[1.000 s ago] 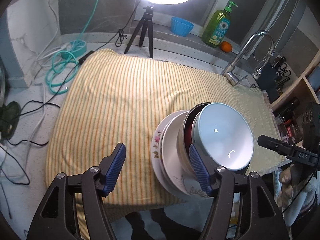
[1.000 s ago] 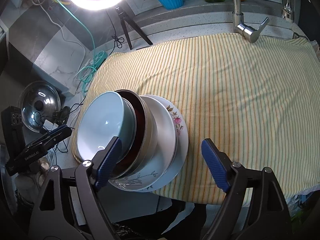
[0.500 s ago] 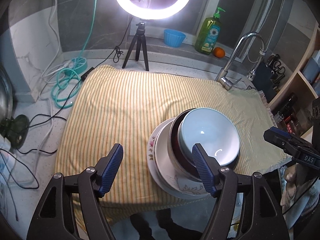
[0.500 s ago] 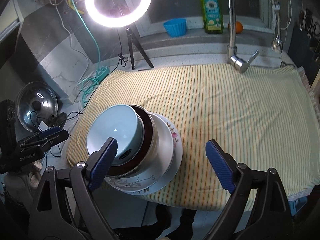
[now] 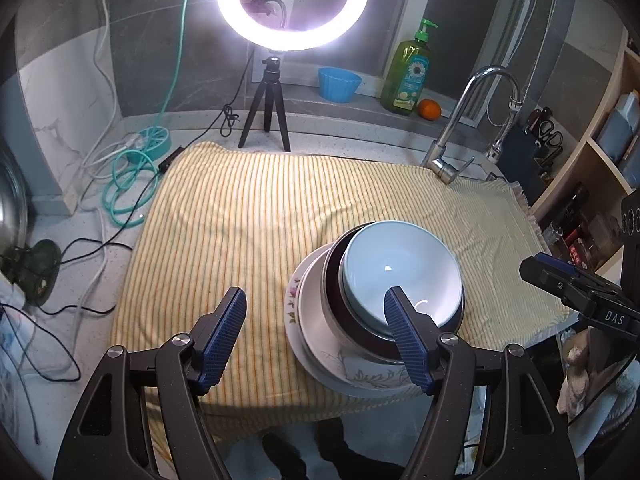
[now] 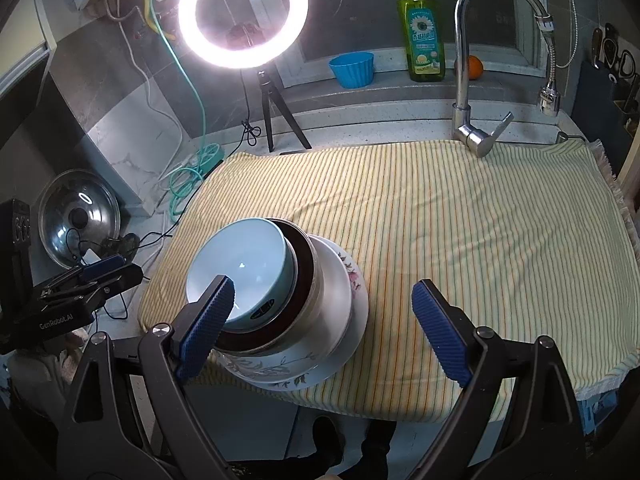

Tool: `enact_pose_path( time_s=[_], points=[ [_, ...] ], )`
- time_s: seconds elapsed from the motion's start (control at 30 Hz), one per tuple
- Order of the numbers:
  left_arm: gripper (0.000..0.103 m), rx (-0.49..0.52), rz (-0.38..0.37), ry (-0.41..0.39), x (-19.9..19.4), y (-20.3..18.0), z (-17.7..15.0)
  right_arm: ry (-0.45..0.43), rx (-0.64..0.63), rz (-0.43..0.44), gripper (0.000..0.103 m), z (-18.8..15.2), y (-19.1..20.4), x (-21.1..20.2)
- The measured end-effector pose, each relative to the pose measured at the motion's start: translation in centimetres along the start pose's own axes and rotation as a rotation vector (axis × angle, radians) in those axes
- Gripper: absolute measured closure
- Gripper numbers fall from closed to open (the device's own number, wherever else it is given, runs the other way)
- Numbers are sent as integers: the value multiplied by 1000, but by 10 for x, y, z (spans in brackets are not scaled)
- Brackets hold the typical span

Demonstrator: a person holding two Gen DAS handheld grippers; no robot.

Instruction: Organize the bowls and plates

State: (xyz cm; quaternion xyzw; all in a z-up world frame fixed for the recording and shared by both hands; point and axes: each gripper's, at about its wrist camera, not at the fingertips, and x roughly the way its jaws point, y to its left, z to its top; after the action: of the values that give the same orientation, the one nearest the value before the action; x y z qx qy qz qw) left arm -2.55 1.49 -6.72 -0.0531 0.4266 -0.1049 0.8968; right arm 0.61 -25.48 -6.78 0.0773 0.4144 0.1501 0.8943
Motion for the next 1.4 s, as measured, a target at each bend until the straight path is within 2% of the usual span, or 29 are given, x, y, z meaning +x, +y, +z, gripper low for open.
enact_pose_path(
  time_s=[0.6,1.4],
  points=[
    [32,2,25,-9,-4,-2,0,-6,-3,-3,10,1,0,-2],
    [32,8,12,-18,1,-5,6,22,7,-5,10,3,-7,10]
  ],
)
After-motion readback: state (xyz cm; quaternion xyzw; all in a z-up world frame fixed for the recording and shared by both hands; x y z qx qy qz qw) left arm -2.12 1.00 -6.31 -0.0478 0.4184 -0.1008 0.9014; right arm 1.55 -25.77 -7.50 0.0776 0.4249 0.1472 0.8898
